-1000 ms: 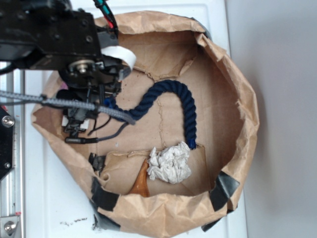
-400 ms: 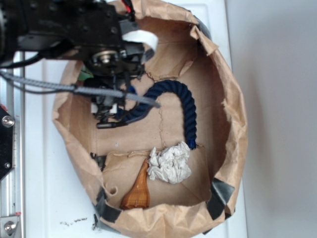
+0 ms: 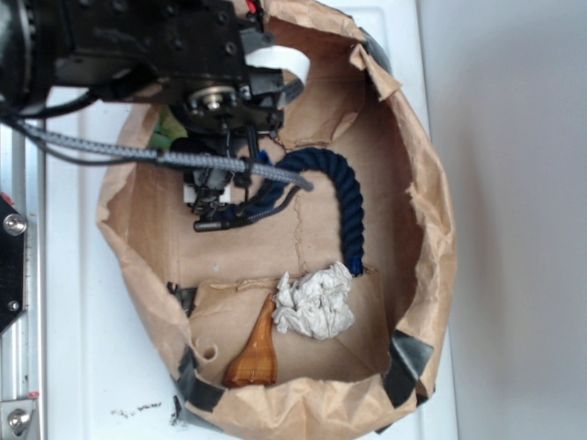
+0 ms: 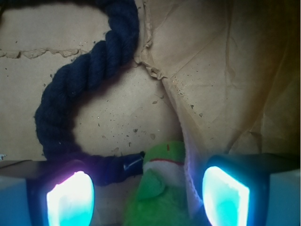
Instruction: Grab the green animal.
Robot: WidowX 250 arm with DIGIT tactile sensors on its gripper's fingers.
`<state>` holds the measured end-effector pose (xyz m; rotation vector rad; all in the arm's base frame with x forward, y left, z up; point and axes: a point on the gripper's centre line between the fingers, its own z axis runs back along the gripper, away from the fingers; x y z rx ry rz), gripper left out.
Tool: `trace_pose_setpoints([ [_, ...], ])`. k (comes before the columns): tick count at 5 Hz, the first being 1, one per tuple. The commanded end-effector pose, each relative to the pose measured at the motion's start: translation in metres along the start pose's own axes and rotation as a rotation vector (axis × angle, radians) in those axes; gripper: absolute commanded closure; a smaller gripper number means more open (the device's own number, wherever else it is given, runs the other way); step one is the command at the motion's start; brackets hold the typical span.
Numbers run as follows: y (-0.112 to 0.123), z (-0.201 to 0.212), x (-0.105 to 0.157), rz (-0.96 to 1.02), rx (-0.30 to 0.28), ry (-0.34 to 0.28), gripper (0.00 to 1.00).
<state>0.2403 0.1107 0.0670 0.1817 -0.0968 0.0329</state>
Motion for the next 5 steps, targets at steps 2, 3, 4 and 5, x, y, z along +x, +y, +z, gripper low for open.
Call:
trace_pose_setpoints([
  [2,0.015,-0.002,0.026,0.1,0.053,-0.041,0.0],
  [3,0.018,0.002,0.021,0.062,0.054,-0.03,0.0],
  [4,0.022,0.006,0.011,0.031,0.064,-0.006,0.0],
  [5,0.027,0.011,0.001,0.005,0.058,0.0,0.0],
])
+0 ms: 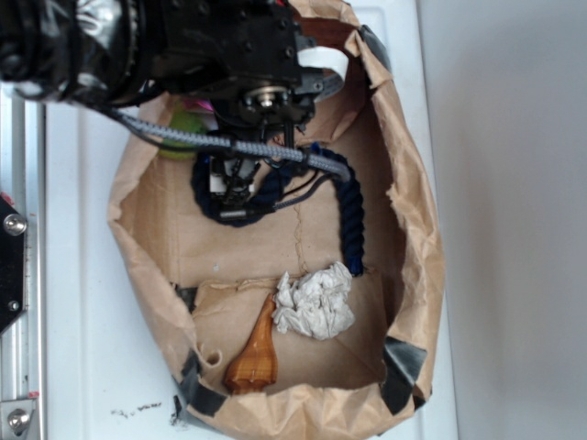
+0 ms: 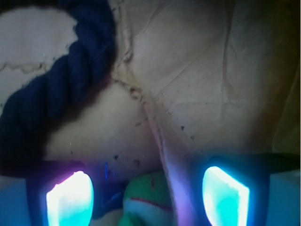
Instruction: Grab the green animal.
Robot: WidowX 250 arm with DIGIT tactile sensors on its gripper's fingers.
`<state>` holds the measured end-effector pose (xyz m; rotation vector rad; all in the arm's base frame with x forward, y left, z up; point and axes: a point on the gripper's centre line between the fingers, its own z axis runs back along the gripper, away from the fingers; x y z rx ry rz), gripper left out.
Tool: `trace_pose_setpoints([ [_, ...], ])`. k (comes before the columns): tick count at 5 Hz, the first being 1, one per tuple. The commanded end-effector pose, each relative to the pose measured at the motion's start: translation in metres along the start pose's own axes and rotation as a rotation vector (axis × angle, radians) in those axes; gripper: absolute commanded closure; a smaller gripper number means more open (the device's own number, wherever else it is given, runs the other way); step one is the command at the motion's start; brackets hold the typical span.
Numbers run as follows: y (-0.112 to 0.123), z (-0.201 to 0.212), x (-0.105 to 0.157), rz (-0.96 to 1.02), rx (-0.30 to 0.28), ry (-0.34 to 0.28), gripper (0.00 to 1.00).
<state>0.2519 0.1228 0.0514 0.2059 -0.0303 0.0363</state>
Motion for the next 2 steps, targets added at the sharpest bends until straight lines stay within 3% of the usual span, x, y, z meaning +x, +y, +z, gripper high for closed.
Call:
trace_pose_setpoints([
  [1,0.026,0.04,-0.024,-0.014,0.026,-0.032,0.0],
  [2,0.032,0.047,-0.045,-0.022,0.043,0.004,0.0],
])
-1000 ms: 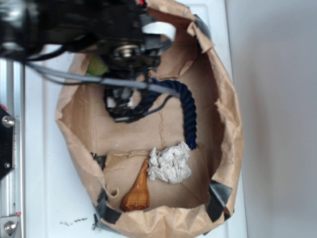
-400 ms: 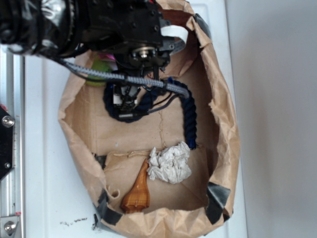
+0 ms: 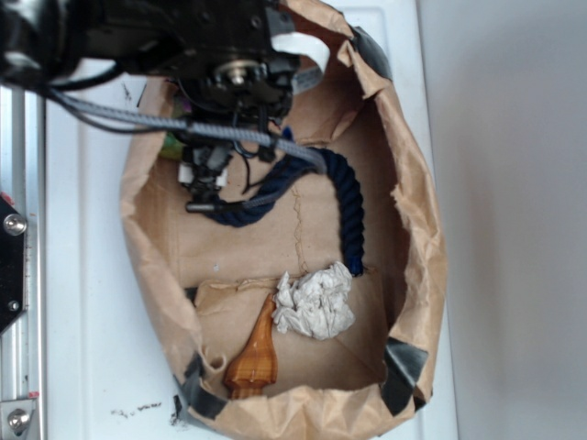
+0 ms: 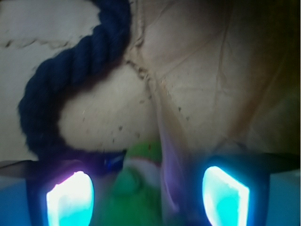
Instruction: Grab the green animal.
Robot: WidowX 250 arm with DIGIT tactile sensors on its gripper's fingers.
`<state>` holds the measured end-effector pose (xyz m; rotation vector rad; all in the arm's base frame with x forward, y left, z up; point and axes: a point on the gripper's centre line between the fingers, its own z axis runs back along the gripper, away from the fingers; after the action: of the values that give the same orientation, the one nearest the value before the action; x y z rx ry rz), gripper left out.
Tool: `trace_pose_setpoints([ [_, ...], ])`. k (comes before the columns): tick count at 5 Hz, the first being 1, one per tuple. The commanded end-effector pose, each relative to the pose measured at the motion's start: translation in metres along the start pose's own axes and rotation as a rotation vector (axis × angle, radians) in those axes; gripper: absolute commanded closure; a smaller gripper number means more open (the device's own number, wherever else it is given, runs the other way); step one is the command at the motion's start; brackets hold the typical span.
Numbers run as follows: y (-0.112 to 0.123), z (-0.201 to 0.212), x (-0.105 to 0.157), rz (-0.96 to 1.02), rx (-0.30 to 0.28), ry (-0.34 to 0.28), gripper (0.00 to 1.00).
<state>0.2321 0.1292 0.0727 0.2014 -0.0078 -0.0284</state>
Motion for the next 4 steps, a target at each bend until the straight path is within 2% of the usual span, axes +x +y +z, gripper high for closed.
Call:
trace_pose_setpoints([
  [1,0.008,0.012,-0.047,0.035,0.113,-0.019,0.0],
  [3,-0.009,-0.016,-0.066,0.032,0.18,-0.03,0.0],
  [4,-0.019,-0.029,-0.068,0.063,0.183,-0.035,0.0],
])
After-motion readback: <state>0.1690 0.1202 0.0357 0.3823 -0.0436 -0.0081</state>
